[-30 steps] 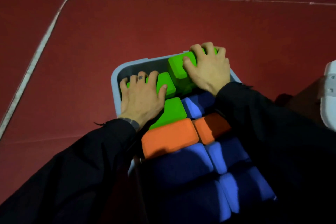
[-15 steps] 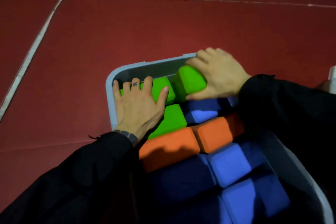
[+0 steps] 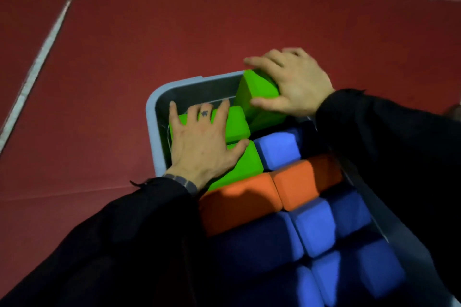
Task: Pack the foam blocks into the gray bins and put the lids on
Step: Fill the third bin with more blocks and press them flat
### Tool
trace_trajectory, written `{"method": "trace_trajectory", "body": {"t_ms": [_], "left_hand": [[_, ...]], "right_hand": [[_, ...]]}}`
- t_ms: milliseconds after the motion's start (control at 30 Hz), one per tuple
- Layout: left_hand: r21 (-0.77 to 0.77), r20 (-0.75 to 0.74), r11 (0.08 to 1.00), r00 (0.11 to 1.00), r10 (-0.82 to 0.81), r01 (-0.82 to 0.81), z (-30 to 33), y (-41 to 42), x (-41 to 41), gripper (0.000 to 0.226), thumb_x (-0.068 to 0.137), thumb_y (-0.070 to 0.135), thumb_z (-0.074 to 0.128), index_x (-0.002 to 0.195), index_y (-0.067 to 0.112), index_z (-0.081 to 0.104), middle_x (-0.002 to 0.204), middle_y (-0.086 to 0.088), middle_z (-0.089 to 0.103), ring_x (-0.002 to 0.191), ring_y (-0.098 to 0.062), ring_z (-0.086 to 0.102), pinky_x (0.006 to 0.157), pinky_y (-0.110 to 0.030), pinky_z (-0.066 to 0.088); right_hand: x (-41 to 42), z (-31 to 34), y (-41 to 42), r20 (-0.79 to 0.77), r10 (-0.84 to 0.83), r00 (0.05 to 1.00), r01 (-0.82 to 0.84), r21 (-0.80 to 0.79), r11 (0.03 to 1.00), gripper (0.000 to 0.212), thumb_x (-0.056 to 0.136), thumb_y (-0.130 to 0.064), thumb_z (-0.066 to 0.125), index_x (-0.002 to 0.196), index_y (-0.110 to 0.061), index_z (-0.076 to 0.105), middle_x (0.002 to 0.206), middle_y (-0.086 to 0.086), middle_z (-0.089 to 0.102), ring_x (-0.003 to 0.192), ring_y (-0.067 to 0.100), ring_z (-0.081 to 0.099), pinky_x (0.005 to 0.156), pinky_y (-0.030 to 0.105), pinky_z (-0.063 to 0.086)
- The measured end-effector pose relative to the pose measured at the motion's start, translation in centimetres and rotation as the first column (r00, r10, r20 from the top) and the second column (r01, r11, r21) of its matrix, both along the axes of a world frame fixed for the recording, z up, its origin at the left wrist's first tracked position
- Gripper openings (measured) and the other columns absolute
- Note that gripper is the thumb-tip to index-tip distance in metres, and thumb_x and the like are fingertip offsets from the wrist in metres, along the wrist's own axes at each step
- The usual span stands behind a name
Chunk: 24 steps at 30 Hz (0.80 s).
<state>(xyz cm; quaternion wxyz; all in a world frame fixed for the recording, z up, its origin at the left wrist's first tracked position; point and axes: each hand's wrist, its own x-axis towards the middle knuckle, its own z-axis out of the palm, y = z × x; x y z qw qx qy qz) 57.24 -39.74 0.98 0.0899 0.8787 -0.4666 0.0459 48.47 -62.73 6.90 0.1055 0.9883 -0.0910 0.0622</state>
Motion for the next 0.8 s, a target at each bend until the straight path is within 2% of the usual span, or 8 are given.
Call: {"method": "trace_trajectory", "body": {"t_ms": [67, 167, 300, 367, 533, 633, 733, 800], "left_hand": [[0.029, 0.003, 1.000, 1.000, -0.012, 0.012, -0.3, 0.1, 0.0, 0.092, 0.081, 0.082, 0.034, 0.154, 0.026, 0.035, 0.141, -0.008, 0.054, 0.135, -0.030, 0.044, 0.116, -0.069, 0.012], [0.044, -0.072, 0.999, 0.997, 0.010, -0.007, -0.8, 0.2, -0.1, 0.093, 0.083, 0.081, 0.029, 0.157, 0.025, 0.028, 0.148, -0.008, 0.048, 0.141, -0.031, 0.038, 0.117, -0.071, 0.007], [0.074, -0.079, 0.997, 0.997, -0.009, 0.015, -1.6, 0.3, -0.4, 0.097, 0.087, 0.081, 0.017, 0.162, 0.020, 0.007, 0.165, -0.009, 0.026, 0.154, -0.030, 0.016, 0.115, -0.074, -0.001], [0.086, -0.080, 0.996, 0.996, -0.028, 0.034, -1.7, 0.2, -0.4, 0.098, 0.086, 0.082, 0.013, 0.162, 0.020, 0.005, 0.169, -0.007, 0.017, 0.155, -0.030, 0.011, 0.114, -0.075, -0.001], [0.030, -0.148, 0.999, 0.988, 0.030, -0.026, -2.0, -0.3, 0.0, 0.085, 0.093, 0.073, 0.023, 0.161, 0.022, 0.016, 0.163, -0.007, 0.030, 0.153, -0.029, 0.018, 0.116, -0.073, 0.001], [0.013, -0.188, 0.995, 0.977, 0.103, -0.102, -2.1, -0.4, 0.4, 0.084, 0.092, 0.073, 0.027, 0.158, 0.021, 0.026, 0.154, -0.011, 0.043, 0.149, -0.030, 0.026, 0.118, -0.070, 0.004], [0.079, -0.172, 0.997, 0.985, 0.026, -0.012, -1.9, -0.7, 0.0, 0.095, 0.082, 0.088, 0.021, 0.159, 0.033, 0.016, 0.156, -0.012, 0.038, 0.147, -0.033, 0.027, 0.115, -0.073, 0.005], [0.135, -0.164, 0.990, 0.986, -0.026, 0.048, -2.1, -0.7, -0.6, 0.098, 0.079, 0.091, 0.017, 0.160, 0.036, 0.009, 0.161, -0.013, 0.031, 0.148, -0.035, 0.023, 0.114, -0.073, 0.006]], "right_hand": [[-2.7, 0.1, 0.8, -0.044, 0.076, 0.996, -0.075, 0.032, 0.997, 0.098, 0.084, -0.091, 0.028, 0.152, -0.022, 0.041, 0.132, 0.009, 0.058, 0.118, 0.032, 0.059, 0.108, 0.050, 0.039], [-6.1, -0.1, 1.2, -0.010, 0.109, 0.994, -0.108, 0.039, 0.993, 0.099, 0.082, -0.092, 0.037, 0.150, -0.020, 0.044, 0.126, 0.009, 0.059, 0.113, 0.033, 0.059, 0.094, 0.050, 0.044], [-5.5, 0.3, 1.5, -0.094, 0.089, 0.992, -0.087, 0.034, 0.996, 0.097, 0.080, -0.093, 0.034, 0.145, -0.022, 0.045, 0.125, 0.007, 0.059, 0.115, 0.032, 0.058, 0.090, 0.047, 0.045], [-3.5, 0.7, 1.0, -0.108, 0.036, 0.994, -0.032, 0.040, 0.999, 0.096, 0.077, -0.094, 0.030, 0.143, -0.025, 0.044, 0.125, 0.009, 0.059, 0.116, 0.033, 0.059, 0.092, 0.047, 0.044], [2.6, -0.3, 2.1, -0.023, -0.055, 0.998, 0.054, -0.061, 0.997, 0.085, 0.080, -0.090, 0.034, 0.133, -0.026, 0.053, 0.115, 0.010, 0.066, 0.104, 0.036, 0.066, 0.086, 0.046, 0.048], [-0.6, -1.8, 3.4, 0.083, 0.004, 0.997, -0.001, -0.034, 0.999, 0.084, 0.078, -0.086, 0.046, 0.124, -0.018, 0.062, 0.103, 0.013, 0.066, 0.091, 0.037, 0.065, 0.079, 0.047, 0.051], [-5.2, -3.6, 1.6, 0.273, -0.002, 0.962, -0.008, 0.033, 0.999, 0.079, 0.078, -0.075, 0.055, 0.122, -0.010, 0.065, 0.103, 0.015, 0.068, 0.091, 0.037, 0.067, 0.078, 0.046, 0.051], [-5.4, -2.7, 0.0, 0.244, -0.093, 0.965, 0.065, 0.120, 0.991, 0.076, 0.078, -0.070, 0.055, 0.124, -0.010, 0.063, 0.112, 0.016, 0.070, 0.099, 0.038, 0.068, 0.082, 0.046, 0.051]]}}
